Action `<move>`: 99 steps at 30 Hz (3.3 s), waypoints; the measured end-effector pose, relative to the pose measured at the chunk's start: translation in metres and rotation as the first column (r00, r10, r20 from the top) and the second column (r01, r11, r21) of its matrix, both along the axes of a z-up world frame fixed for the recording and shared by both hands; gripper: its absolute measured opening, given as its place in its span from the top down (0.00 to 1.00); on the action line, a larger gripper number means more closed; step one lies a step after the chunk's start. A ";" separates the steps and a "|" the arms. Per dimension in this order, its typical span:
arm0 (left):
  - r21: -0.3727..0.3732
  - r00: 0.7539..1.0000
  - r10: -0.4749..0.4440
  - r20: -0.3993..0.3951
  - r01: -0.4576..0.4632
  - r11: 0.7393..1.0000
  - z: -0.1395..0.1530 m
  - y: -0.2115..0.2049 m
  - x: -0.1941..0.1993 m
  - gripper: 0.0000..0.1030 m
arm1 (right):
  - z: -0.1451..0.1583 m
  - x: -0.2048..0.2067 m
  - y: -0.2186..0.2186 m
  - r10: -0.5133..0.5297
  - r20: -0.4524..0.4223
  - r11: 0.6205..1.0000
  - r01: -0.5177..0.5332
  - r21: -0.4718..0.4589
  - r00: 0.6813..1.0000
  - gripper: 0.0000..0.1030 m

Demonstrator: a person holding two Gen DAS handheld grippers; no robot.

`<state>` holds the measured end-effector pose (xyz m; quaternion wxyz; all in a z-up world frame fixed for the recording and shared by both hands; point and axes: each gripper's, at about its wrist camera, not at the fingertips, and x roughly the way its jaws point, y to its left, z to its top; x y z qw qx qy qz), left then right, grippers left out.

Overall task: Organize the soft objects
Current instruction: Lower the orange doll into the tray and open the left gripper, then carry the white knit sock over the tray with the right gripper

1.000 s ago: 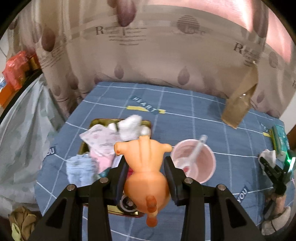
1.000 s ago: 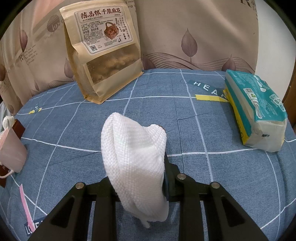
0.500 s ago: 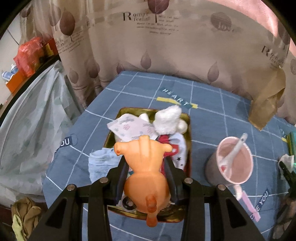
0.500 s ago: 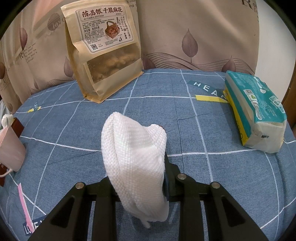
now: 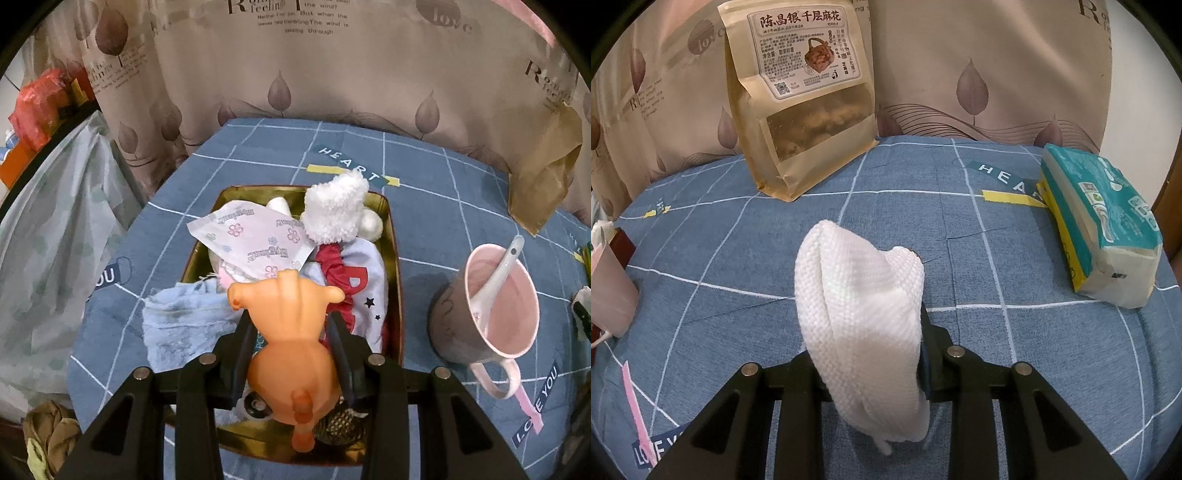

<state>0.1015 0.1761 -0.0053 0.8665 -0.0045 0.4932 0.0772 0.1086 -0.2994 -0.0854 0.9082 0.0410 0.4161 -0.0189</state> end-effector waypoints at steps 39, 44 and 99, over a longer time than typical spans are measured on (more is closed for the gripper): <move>0.123 0.976 -0.008 0.217 -0.019 0.992 0.039 0.008 -0.064 0.42 | -0.001 0.002 0.013 0.013 -0.013 0.996 -0.014 -0.088 1.000 0.77; 0.122 0.974 -0.004 0.226 -0.024 0.992 0.028 0.012 -0.071 0.42 | 0.007 0.001 0.022 0.012 -0.013 0.993 -0.013 -0.115 1.000 0.78; -0.024 0.916 0.328 0.233 -0.332 0.943 0.016 0.116 -0.086 0.42 | 0.050 0.058 0.458 0.621 -0.043 0.784 -0.620 0.035 0.783 0.78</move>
